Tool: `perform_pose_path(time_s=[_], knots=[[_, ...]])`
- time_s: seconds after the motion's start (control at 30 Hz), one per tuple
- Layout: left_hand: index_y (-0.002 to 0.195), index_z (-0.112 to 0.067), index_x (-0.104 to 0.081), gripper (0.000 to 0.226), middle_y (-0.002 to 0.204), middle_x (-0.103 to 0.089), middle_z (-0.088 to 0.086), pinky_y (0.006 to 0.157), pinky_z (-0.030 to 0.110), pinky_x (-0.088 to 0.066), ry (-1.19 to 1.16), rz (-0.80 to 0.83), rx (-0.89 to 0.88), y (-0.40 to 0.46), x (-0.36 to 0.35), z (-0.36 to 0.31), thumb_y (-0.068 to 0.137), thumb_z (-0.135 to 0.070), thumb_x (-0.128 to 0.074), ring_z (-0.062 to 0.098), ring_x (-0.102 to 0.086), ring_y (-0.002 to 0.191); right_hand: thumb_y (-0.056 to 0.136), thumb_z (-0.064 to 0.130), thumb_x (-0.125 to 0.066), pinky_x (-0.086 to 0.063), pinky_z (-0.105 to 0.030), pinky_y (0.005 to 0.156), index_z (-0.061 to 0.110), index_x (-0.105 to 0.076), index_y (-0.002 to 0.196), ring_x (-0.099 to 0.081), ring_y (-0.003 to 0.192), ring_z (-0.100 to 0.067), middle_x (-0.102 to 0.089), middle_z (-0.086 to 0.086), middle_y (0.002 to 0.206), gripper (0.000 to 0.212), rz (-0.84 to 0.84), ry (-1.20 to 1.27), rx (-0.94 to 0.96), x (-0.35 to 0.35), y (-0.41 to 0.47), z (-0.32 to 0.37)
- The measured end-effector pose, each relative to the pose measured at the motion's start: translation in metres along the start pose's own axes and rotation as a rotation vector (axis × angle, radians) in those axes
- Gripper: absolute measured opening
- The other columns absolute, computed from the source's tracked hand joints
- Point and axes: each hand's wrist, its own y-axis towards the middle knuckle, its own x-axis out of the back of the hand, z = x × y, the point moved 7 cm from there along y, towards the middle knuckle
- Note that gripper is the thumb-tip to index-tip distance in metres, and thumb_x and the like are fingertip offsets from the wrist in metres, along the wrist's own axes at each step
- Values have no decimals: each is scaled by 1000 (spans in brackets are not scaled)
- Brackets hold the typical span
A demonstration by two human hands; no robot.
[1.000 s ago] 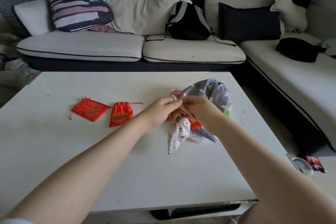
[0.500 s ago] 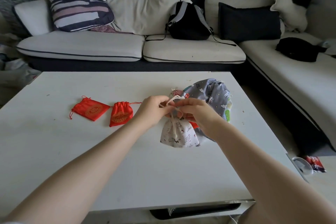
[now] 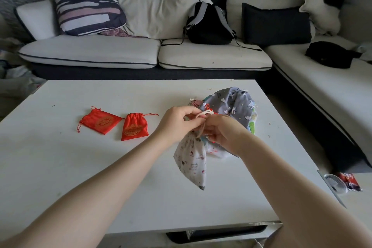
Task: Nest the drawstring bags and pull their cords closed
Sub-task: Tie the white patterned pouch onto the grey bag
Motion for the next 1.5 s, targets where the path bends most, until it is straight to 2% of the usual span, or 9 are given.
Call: perform_pose_path(time_s=[0.17,0.3,0.43,0.67,0.87,1.0,1.13,1.27,1.5], knots=[[84,-26,-72,16,85,-73,-3,79,20,-44,-184,37,78,-3,-4,6,90,-26,-57,2,-61,79,84,12,-65,-35,-26,62,13,-65,74,-51,72,-18,-63,-6,71,10,-272,56,163,18,-8,17],[73,-21,-60,30,74,-69,-14,76,23,-43,-749,3,274,0,-8,12,96,-20,-42,6,-60,80,92,-3,-44,-52,-27,66,10,-54,78,-57,65,-16,-63,-6,68,21,-92,663,182,6,-3,21],[65,-20,-43,32,65,-60,-9,71,27,-34,-1118,-104,411,2,7,35,96,-23,-36,11,-52,79,91,-13,-25,-55,-28,50,7,-47,81,-48,50,-19,-49,-7,44,31,-274,1033,113,41,2,10],[72,-15,-48,24,43,-30,-7,41,18,-26,-1021,60,543,-1,-2,42,92,-14,-36,9,-37,38,92,-4,-33,-29,-18,37,10,-55,76,-34,38,-8,-46,-2,59,31,-392,536,115,51,-3,13],[70,-15,-64,21,46,-39,-6,44,22,-24,338,292,285,-4,2,39,87,-26,-57,11,-35,45,86,-10,-44,-34,-26,50,6,-63,79,-41,44,-13,-55,-6,55,26,-293,101,93,39,-6,12],[87,-11,-65,23,80,-57,-1,64,26,-40,692,375,118,-5,-9,39,86,-34,-61,19,-55,78,82,1,-60,-47,-25,62,11,-69,101,-53,64,-15,-58,2,73,23,-286,-417,161,25,-12,21],[97,-14,-61,14,97,-60,3,65,26,-35,656,310,123,-2,-1,41,90,-24,-57,19,-53,84,76,15,-72,-55,-29,78,16,-69,106,-62,74,-15,-64,3,82,29,-205,-672,195,18,-6,14],[78,-22,-64,16,79,-64,-2,71,33,-39,529,310,228,-1,-3,40,88,-31,-55,23,-58,82,76,24,-74,-35,-8,52,17,-70,103,-46,62,3,-55,12,73,28,-113,-950,230,5,-5,8],[77,-9,-56,24,64,-45,-1,57,17,-37,-130,290,229,-8,-15,14,97,-15,-44,13,-53,65,87,26,-58,-33,-21,52,13,-65,74,-42,51,-10,-52,4,57,19,-256,-778,334,6,-10,21]])
